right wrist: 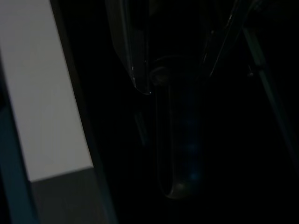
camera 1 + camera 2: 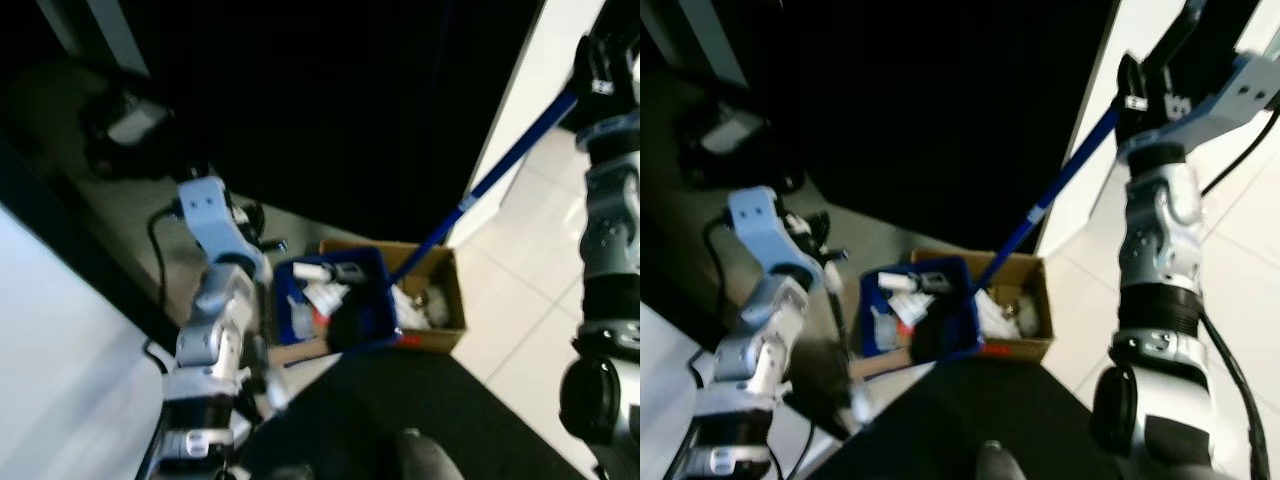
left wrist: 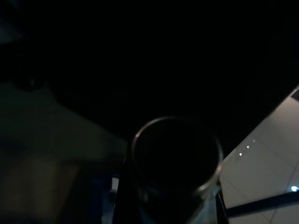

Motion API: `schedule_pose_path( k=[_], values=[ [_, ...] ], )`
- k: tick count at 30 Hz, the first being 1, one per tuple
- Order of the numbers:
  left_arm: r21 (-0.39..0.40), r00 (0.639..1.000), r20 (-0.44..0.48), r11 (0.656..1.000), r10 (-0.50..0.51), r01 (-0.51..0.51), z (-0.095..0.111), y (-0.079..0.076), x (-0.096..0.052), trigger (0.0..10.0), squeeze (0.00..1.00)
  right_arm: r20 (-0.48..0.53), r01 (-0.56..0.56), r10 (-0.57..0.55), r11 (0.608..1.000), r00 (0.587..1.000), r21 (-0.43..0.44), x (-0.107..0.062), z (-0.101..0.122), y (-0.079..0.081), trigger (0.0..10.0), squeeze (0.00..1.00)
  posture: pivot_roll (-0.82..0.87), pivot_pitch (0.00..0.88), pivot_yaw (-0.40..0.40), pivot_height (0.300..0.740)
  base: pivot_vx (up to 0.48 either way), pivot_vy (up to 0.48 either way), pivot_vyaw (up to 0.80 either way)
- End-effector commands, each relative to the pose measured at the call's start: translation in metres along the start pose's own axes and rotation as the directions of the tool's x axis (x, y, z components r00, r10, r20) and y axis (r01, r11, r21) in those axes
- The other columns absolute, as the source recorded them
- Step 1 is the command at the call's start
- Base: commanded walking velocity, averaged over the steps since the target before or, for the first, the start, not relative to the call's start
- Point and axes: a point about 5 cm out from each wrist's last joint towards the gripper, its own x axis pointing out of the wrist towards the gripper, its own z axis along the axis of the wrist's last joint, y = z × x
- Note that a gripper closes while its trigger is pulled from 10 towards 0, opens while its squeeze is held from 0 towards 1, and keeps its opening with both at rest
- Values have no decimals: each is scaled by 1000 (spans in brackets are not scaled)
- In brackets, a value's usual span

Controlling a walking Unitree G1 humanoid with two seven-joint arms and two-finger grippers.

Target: Sweep floor

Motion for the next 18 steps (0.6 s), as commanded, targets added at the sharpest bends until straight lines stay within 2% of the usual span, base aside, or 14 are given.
schedule_pose_path(
  k=[1, 6, 18],
  values=[
    [13, 1000, 23, 1000, 5, -6, 4, 2, -2, 10000, 0, 77, -5, 4, 1000, 997, 11, 5, 13, 3, 10000, 0, -44, 47, 3, 740, 480, 0, 0],
    [22, 1000, 23, 1000, -6, 5, 3, 1, -2, 10000, 0, 74, 15, -16, 1000, 997, 5, 4, 12, 0, 10000, 0, -44, 48, 4, 740, 452, 0, 0],
    [48, 1000, 10, 999, -22, 21, 1, -3, -2, 10000, 0, 69, 26, -26, 1000, 997, 6, 2, 10, -3, 10000, 0, -46, 49, 9, 740, 350, -323, 0]
  ],
)
